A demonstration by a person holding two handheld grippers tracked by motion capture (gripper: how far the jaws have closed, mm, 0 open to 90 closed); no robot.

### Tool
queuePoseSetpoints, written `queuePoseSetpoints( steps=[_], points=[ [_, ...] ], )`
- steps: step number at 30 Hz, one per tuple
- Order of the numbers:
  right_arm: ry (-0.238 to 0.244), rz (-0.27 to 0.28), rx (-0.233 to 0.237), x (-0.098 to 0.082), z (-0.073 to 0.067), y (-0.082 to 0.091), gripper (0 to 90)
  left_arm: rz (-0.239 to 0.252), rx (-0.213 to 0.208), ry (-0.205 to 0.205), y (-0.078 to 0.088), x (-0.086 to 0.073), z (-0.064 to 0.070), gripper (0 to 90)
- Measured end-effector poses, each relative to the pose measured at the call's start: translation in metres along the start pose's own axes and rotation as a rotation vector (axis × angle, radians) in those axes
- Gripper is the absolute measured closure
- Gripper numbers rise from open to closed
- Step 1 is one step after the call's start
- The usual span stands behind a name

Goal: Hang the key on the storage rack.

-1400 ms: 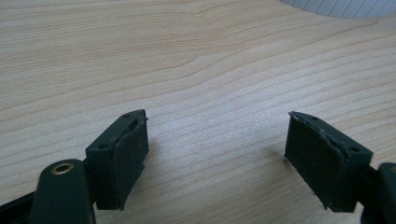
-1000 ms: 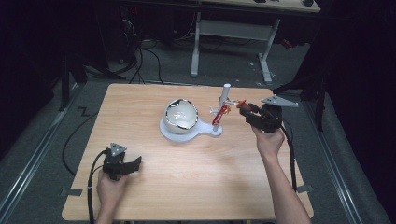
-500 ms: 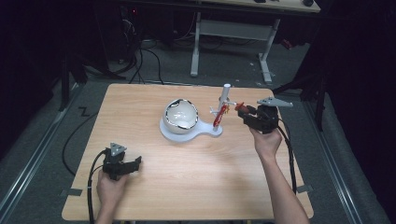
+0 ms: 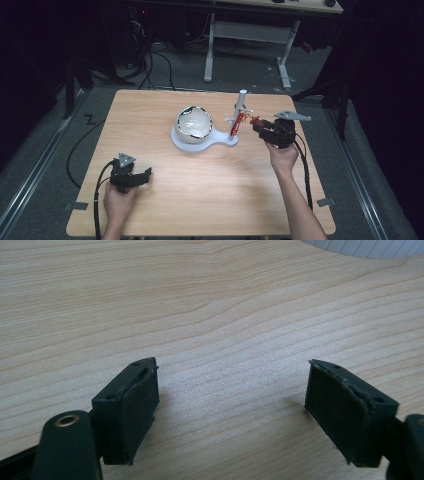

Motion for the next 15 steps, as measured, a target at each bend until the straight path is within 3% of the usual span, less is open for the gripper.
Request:
queuePoseSetpoints(
  steps=[15],
  points=[
    [-0.006, -0.005, 0.02, -0.019, -0.003, -0.023, 56.2, 0.001, 0.0, 0.001, 0.0, 0.0, 0.0, 21.9]
  ],
)
Point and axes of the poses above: each handheld gripper's, and its own axes: y roughly backward along the jaws, x roughly out of its top, z roughly to its right, the point moved 8 cm from there along -y, roughly forward along the jaws, and after that the axes turned 14 degrees about x, right-handed, at the moved point
